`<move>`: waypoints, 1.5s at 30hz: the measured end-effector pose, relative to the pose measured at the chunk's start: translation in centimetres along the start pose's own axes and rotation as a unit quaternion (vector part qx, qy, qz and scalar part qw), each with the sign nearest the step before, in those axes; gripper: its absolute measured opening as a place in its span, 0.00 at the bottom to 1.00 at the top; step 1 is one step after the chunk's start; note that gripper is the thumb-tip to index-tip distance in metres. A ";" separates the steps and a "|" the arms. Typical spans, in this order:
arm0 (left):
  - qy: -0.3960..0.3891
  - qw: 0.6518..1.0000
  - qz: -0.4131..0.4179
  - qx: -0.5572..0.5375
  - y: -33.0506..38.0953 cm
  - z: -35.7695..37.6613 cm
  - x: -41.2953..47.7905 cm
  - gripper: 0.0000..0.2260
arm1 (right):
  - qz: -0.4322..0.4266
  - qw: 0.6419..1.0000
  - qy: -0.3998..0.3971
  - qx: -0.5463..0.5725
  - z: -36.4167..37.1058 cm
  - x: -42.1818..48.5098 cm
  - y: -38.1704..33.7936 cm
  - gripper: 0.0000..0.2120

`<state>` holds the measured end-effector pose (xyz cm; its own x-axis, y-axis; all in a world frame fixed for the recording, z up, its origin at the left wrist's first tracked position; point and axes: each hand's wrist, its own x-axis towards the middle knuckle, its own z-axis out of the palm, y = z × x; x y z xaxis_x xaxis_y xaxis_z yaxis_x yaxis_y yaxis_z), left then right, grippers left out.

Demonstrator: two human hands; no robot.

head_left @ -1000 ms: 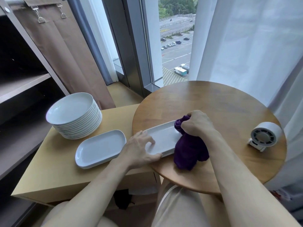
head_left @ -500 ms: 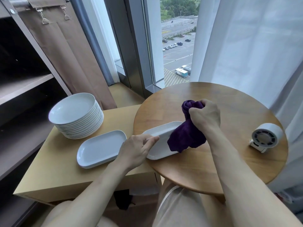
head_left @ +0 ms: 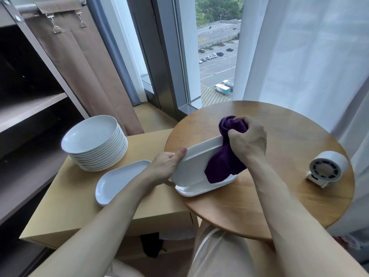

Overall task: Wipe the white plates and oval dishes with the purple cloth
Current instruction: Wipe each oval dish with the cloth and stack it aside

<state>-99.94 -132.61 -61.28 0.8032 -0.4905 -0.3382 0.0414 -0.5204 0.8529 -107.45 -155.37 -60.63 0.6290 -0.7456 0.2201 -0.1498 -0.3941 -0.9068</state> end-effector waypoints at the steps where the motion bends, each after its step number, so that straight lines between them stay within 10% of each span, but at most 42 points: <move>1: -0.006 1.000 -0.005 0.005 0.1 -0.1 0.1 0.35 | -0.011 1.000 -0.005 -0.017 0.1 -0.1 0.0 0.10; 8: -0.094 0.993 0.045 -0.047 0.1 0.5 -0.5 0.16 | -0.089 0.979 -0.115 -0.140 2.6 -2.7 -0.9 0.14; 18: -0.085 0.992 0.070 -0.067 -2.0 0.1 0.5 0.27 | -0.204 0.899 -0.332 -0.201 3.5 -4.2 -4.1 0.20; 22: -0.076 0.992 0.094 -0.034 -2.0 0.1 0.5 0.26 | -0.233 0.891 -0.307 -0.240 3.7 -4.2 -4.5 0.21; 33: -0.074 0.988 0.136 -0.016 -1.4 1.5 -1.1 0.24 | -0.053 0.967 -0.174 -0.178 1.8 -1.2 -1.2 0.30; 40: -0.048 0.988 0.137 -0.049 -2.5 1.8 -1.2 0.23 | 0.059 0.971 -0.184 -0.140 1.4 -0.9 -0.7 0.18; 45: -0.008 0.987 0.118 -0.113 -4.0 1.7 -1.5 0.22 | 0.119 0.961 -0.207 -0.138 1.4 -1.1 -0.4 0.27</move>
<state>-102.31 -130.93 -64.87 0.7972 -0.5909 -0.1242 -0.0131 -0.2226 0.9748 -107.04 -153.65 -61.04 0.7929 -0.5772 -0.1953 -0.4878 -0.4093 -0.7711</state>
